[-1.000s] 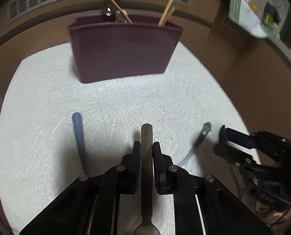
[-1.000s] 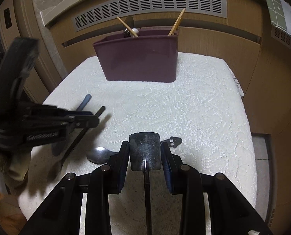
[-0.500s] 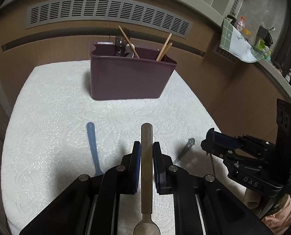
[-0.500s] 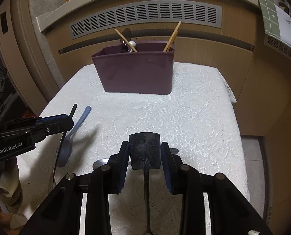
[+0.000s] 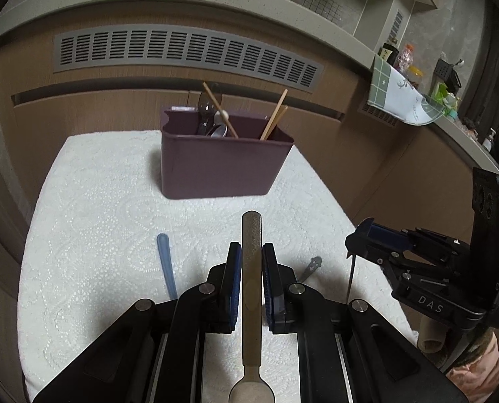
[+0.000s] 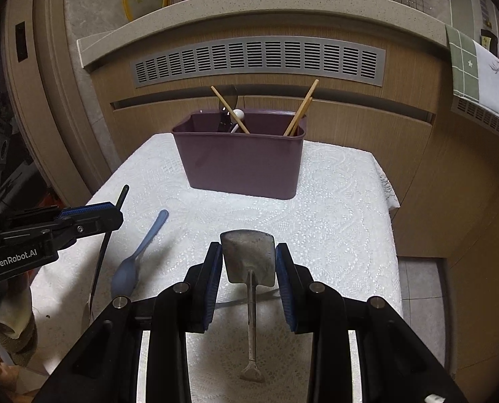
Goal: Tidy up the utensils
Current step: 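Lift the spatula and beige-handled spoon into the maroon caddy and open both tools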
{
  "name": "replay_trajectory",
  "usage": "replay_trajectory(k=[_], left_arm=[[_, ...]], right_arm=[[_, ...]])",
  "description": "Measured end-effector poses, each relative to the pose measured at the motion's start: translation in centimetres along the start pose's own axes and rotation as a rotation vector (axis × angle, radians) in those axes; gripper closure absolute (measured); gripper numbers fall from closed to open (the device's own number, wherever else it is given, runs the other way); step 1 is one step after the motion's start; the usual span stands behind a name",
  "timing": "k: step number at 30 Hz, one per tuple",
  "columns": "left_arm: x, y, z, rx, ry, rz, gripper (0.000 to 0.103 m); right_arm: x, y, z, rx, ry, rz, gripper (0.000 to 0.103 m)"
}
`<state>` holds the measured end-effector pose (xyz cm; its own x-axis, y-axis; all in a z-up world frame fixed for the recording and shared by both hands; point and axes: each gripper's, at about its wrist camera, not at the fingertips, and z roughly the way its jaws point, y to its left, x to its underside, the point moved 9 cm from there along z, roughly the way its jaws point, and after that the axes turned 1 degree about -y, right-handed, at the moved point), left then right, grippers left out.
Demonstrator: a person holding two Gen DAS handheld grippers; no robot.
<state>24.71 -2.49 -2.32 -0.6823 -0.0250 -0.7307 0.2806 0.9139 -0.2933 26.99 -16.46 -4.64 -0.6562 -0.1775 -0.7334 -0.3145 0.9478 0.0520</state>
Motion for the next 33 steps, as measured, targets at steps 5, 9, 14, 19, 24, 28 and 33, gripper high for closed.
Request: replay_trajectory(k=[5, 9, 14, 19, 24, 28, 33], left_arm=[[-2.0, -0.4, -1.5, 0.006, -0.05, 0.0, 0.09], [-3.7, -0.9, -2.7, 0.003, -0.096, 0.009, 0.09], [-5.1, -0.8, -3.2, -0.008, -0.125, 0.012, 0.09], [-5.1, 0.0, -3.0, -0.026, -0.144, 0.001, 0.09], [-4.3, 1.4, -1.9, -0.037, -0.145, -0.029, 0.09], [-3.7, 2.6, -1.3, -0.047, -0.144, -0.043, 0.09], [-3.3, 4.2, -0.5, -0.055, -0.133, -0.073, 0.09]], right_arm=[[-1.2, 0.0, -1.1, -0.013, -0.028, -0.003, 0.075], [-2.8, 0.1, -1.8, -0.043, -0.046, 0.0, 0.098], [-4.4, -0.1, -2.1, -0.055, -0.063, -0.033, 0.098], [-3.6, -2.2, -0.2, -0.027, -0.013, -0.01, 0.093], [-1.1, -6.4, 4.3, 0.061, 0.082, 0.145, 0.06], [0.6, -8.5, 8.5, 0.118, 0.156, 0.279, 0.06], [0.9, -7.8, 13.5, 0.195, 0.254, 0.363, 0.061]])
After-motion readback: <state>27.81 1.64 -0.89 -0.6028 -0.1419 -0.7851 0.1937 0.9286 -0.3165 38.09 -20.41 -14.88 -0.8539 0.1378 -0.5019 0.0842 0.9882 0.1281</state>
